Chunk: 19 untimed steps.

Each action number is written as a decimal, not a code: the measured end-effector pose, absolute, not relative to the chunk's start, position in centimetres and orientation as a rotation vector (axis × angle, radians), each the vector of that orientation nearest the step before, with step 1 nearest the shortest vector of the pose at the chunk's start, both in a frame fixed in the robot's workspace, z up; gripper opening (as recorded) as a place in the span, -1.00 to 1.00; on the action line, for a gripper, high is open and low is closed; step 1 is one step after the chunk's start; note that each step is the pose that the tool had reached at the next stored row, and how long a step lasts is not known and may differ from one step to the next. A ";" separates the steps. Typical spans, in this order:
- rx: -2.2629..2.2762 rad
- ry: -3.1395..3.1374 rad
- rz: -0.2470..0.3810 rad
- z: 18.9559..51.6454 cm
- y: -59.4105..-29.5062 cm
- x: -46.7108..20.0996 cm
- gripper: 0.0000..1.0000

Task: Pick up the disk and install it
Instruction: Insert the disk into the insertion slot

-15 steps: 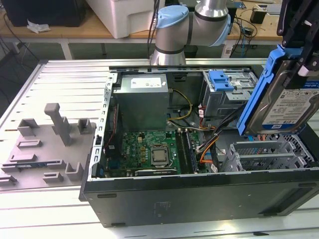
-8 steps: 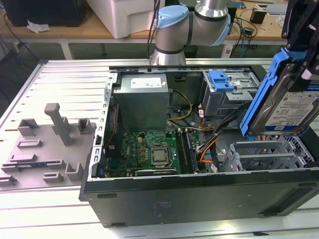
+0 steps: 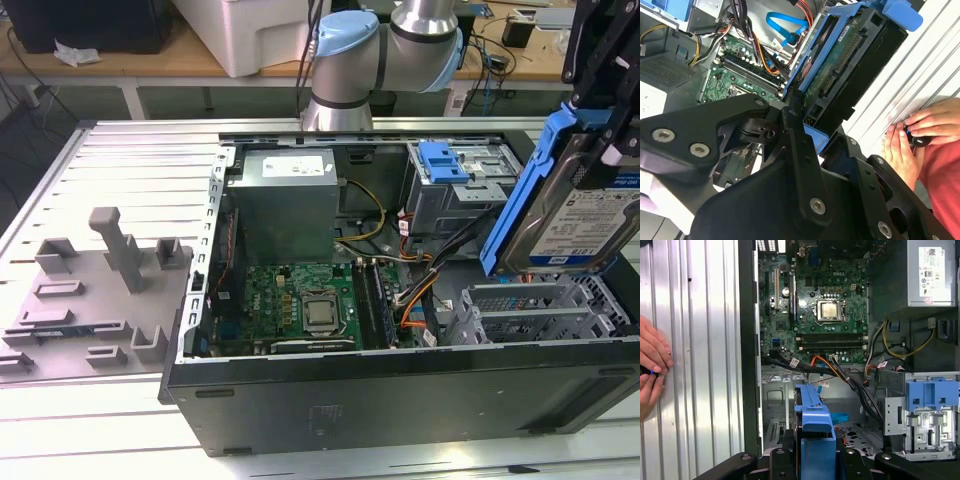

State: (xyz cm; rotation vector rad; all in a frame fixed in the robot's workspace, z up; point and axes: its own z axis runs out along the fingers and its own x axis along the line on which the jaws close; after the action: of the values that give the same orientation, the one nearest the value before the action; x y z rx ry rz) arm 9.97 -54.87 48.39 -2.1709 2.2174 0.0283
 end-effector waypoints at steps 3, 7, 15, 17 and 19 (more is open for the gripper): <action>-2.178 2.211 0.028 48.3 -54.9 10.0 -0.27; -2.179 2.210 0.028 48.3 -54.9 10.0 -0.27; -2.199 2.190 0.029 48.2 -54.9 10.0 -0.27; -2.200 2.188 0.029 48.2 -54.9 10.0 -0.27; -2.203 2.186 0.029 48.1 -54.9 10.0 -0.27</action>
State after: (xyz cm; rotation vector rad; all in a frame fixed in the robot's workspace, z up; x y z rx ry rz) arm 9.95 -54.87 48.11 -2.2027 2.1861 0.0290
